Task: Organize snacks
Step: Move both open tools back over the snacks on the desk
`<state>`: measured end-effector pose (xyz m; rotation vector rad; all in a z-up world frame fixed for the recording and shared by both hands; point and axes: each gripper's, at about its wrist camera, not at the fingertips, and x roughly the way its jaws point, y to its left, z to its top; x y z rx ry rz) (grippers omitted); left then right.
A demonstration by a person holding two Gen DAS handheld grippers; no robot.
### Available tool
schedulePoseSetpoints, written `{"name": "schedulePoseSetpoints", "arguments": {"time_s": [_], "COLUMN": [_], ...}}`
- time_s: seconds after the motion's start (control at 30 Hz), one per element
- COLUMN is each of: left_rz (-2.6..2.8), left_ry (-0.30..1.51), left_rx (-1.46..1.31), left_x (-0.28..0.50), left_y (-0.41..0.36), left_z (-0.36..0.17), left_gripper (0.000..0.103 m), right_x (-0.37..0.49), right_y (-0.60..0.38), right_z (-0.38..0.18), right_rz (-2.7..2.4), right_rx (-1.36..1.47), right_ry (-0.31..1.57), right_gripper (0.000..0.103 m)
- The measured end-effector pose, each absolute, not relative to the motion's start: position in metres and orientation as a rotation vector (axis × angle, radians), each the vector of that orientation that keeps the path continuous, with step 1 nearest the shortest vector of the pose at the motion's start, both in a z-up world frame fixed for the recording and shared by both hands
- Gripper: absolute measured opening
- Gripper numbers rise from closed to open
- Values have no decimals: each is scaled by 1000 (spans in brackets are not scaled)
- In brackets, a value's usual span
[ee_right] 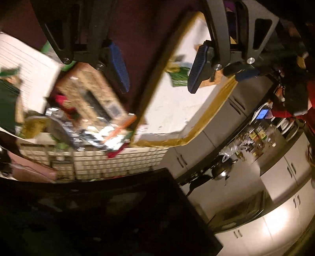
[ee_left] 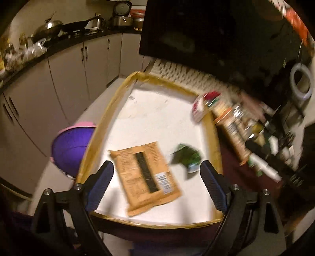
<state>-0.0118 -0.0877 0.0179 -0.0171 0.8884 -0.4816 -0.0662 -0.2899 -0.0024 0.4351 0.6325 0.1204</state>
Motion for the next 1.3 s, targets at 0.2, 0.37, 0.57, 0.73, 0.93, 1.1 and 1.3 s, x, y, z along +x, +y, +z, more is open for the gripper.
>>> {"name": "schedulePoseSetpoints", "arguments": {"time_s": [0.2, 0.37, 0.57, 0.73, 0.93, 1.1, 1.3], "left_rz": [-591, -653, -700, -714, -716, -726, -727], "left_ry": [842, 843, 879, 875, 909, 933, 950], "left_rx": [-58, -21, -21, -5, 13, 21, 17], "left_x": [-31, -45, -58, -72, -76, -77, -76], "left_y": [-113, -150, -180, -193, -204, -214, -221], "left_z": [33, 37, 34, 35, 27, 25, 23], "left_gripper": [89, 89, 89, 89, 89, 89, 89], "right_x": [-105, -129, -136, -144, -150, -159, -156], "right_y": [-337, -363, -368, -374, -382, -391, -394], "right_z": [-5, -12, -20, -22, -27, -26, -27], "right_rz": [-17, -79, -24, -20, -16, -63, -35], "right_rx": [454, 499, 507, 516, 554, 563, 561], "right_ry": [620, 627, 641, 636, 645, 644, 665], "right_gripper": [61, 61, 61, 61, 61, 61, 57]}}
